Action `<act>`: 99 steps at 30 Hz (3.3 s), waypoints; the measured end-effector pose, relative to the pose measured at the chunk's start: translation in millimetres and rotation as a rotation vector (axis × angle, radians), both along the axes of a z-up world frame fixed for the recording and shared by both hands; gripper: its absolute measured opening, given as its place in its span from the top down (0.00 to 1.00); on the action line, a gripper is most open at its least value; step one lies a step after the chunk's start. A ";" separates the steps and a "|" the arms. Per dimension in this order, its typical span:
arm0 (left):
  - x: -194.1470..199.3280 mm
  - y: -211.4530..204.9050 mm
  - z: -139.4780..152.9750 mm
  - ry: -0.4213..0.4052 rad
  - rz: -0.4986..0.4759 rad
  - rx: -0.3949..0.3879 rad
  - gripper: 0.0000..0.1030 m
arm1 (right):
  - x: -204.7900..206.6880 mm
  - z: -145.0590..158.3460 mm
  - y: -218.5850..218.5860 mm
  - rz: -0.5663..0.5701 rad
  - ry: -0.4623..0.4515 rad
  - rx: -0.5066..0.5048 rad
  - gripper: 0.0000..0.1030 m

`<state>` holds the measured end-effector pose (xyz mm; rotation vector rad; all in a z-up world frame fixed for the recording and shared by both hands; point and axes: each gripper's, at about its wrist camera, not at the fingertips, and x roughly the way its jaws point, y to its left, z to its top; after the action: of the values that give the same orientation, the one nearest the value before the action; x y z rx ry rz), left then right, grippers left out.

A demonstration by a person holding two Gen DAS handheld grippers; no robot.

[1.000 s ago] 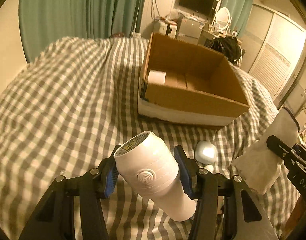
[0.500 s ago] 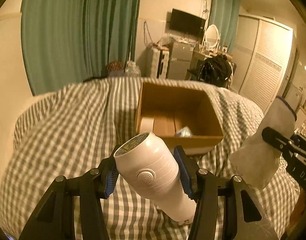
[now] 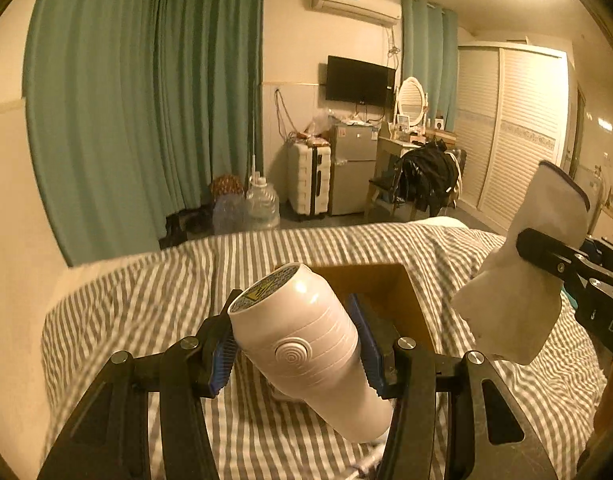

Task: Organize objects
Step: 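Carry the bottle and sock over the box with both tools, then open both tools to release bottle and sock into the box, then grasp the white toy bear with the left tool while the right tool grasps the black object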

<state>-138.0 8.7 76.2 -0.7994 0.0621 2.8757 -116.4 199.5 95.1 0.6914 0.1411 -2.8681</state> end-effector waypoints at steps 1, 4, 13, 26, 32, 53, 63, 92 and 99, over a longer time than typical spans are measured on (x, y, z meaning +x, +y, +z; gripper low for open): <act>-5.0 3.6 1.8 0.003 -0.001 -0.006 0.48 | -8.4 2.6 -1.9 0.002 0.004 0.004 0.68; -27.6 11.9 3.3 0.004 -0.006 -0.022 0.48 | -28.8 5.5 -3.9 0.006 0.007 0.018 0.68; -102.1 36.7 -15.6 -0.018 -0.027 -0.075 0.48 | -101.5 -9.7 -7.2 0.007 -0.026 0.019 0.68; -169.8 54.7 -102.7 -0.136 -0.063 -0.131 0.48 | -190.9 -95.0 -11.2 0.021 -0.154 0.044 0.68; -182.6 58.5 -143.1 -0.214 -0.087 -0.152 0.48 | -207.6 -142.8 -12.8 0.035 -0.241 0.083 0.68; -139.2 48.4 -118.9 -0.207 -0.091 -0.146 0.12 | -178.7 -110.2 8.0 0.001 -0.188 -0.019 0.29; -66.6 6.5 -34.7 -0.088 -0.002 -0.114 0.02 | -88.4 -21.4 9.5 0.007 -0.059 0.020 0.20; 86.9 26.2 -197.4 -0.317 -0.047 -0.113 0.00 | 48.3 -199.9 8.8 0.052 -0.404 0.113 0.32; 89.1 41.6 -215.1 -0.358 -0.128 -0.117 0.00 | 34.9 -227.0 5.6 0.084 -0.502 0.078 0.54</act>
<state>-48.9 50.3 -138.9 -1.2684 0.2316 2.5856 -81.5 205.1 -131.9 1.3545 0.2022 -2.5264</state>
